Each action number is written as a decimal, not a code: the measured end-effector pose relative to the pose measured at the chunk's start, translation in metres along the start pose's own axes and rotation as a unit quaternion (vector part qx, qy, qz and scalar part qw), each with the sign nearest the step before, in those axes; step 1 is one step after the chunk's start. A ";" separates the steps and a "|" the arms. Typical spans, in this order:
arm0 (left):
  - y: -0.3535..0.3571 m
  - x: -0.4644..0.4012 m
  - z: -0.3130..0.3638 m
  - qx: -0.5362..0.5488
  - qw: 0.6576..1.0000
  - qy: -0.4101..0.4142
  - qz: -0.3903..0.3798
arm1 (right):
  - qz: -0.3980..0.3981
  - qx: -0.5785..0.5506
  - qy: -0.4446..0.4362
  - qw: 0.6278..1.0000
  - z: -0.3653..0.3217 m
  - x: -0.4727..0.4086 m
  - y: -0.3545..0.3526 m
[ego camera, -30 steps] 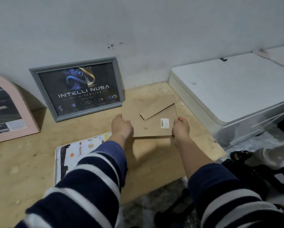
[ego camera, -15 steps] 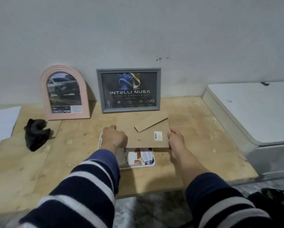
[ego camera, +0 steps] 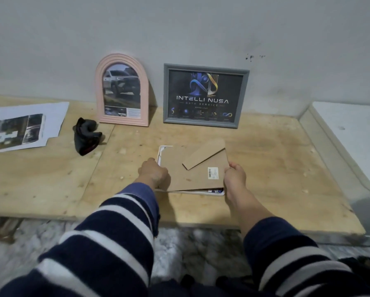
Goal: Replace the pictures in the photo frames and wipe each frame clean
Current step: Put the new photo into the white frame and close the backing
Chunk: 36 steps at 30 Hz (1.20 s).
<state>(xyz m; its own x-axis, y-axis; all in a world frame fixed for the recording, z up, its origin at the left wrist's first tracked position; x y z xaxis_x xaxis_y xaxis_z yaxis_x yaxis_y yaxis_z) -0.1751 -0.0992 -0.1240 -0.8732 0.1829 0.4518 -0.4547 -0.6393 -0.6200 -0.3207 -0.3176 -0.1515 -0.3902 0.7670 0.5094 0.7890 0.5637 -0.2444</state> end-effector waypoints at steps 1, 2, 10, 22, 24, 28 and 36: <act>0.001 0.001 -0.001 0.002 1.000 0.004 -0.007 | 0.002 0.002 -0.001 1.000 0.001 0.001 0.000; 0.001 0.002 -0.002 0.002 1.000 0.008 -0.011 | 0.002 0.003 0.001 1.000 0.001 0.002 0.001; 0.004 0.000 -0.007 0.009 0.999 0.040 -0.014 | 0.021 0.030 -0.003 0.999 0.001 0.006 0.012; 0.002 -0.003 -0.011 0.027 0.999 0.038 -0.010 | 0.041 0.215 -0.083 0.972 0.003 0.006 0.005; 0.004 -0.004 -0.012 0.025 0.999 0.034 -0.013 | 0.028 0.237 -0.089 0.967 0.005 0.006 0.003; 0.005 -0.005 -0.010 -0.004 0.999 0.030 -0.017 | 0.001 0.278 -0.119 0.953 0.001 0.012 0.000; 0.017 0.004 -0.001 -0.122 0.992 0.011 -0.005 | -0.075 0.268 -0.126 0.952 0.005 0.003 0.005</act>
<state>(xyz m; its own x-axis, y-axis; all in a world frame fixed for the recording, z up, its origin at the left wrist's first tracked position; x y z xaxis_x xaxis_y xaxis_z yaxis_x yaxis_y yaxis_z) -0.1864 -0.1081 -0.1331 -0.8703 0.2064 0.4472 -0.4909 -0.4377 -0.7533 -0.3200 -0.3109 -0.1556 -0.6339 0.6770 0.3738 0.3871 0.6962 -0.6045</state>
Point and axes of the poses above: each hand's wrist, its own x-axis away from the middle knuckle, its own y-axis out of the palm, z = x × y, the point moved 6 cm from there along -x, towards the middle knuckle, and after that the axes turned 9 degrees about x, right-handed, at the moved point
